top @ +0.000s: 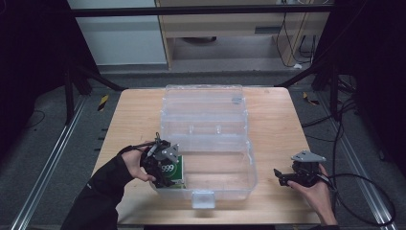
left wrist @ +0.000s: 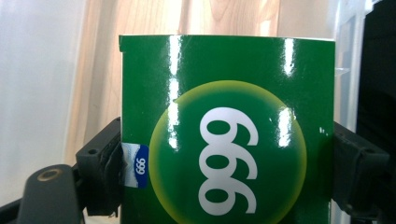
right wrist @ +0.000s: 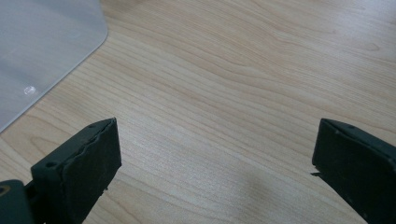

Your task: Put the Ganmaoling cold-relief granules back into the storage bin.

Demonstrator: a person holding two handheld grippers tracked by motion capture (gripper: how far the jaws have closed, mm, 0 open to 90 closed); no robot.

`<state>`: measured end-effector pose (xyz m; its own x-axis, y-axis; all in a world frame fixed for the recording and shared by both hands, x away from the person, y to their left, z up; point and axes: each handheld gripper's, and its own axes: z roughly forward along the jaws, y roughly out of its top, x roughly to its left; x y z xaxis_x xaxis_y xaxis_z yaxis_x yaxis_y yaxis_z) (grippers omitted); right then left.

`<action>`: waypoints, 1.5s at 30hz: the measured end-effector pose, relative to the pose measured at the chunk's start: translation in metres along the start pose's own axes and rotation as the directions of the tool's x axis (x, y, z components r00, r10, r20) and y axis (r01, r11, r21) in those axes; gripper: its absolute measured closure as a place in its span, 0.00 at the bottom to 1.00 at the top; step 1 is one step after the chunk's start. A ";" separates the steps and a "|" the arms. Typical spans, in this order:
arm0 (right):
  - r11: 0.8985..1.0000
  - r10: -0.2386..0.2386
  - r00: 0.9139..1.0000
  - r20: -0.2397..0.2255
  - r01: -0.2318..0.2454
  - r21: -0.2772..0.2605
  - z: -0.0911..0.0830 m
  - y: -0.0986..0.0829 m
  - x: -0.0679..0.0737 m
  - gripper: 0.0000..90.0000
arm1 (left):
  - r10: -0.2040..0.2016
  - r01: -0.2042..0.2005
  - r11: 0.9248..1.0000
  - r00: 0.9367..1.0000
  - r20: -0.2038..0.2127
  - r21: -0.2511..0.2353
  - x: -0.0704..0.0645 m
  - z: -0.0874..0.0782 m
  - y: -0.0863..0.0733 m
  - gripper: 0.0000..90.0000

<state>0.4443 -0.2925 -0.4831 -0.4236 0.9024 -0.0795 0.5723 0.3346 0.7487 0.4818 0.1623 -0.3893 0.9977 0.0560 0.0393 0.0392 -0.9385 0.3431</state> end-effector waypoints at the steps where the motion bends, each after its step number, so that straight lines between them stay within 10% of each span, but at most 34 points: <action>1: 1.000 -0.002 1.000 0.002 0.002 0.000 0.000 0.000 0.000 0.02 | -0.003 0.003 1.000 1.000 0.001 0.001 0.000 0.002 0.000 0.17; 28: 1.000 -0.005 1.000 0.005 0.005 0.002 0.000 0.000 0.000 0.02 | -0.012 0.012 0.999 1.000 -0.002 0.042 0.000 0.019 -0.003 0.15; 45: 1.000 0.008 1.000 0.006 -0.008 -0.002 -0.001 -0.001 -0.001 0.02 | -0.077 0.070 0.993 0.995 -0.066 -0.093 -0.007 -0.026 -0.010 0.15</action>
<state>0.4433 -0.2939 -0.4825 -0.4148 0.9066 -0.0772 0.5741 0.3266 0.7508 0.4730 0.1804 -0.3682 0.9858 0.1501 0.0747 0.1038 -0.8964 0.4309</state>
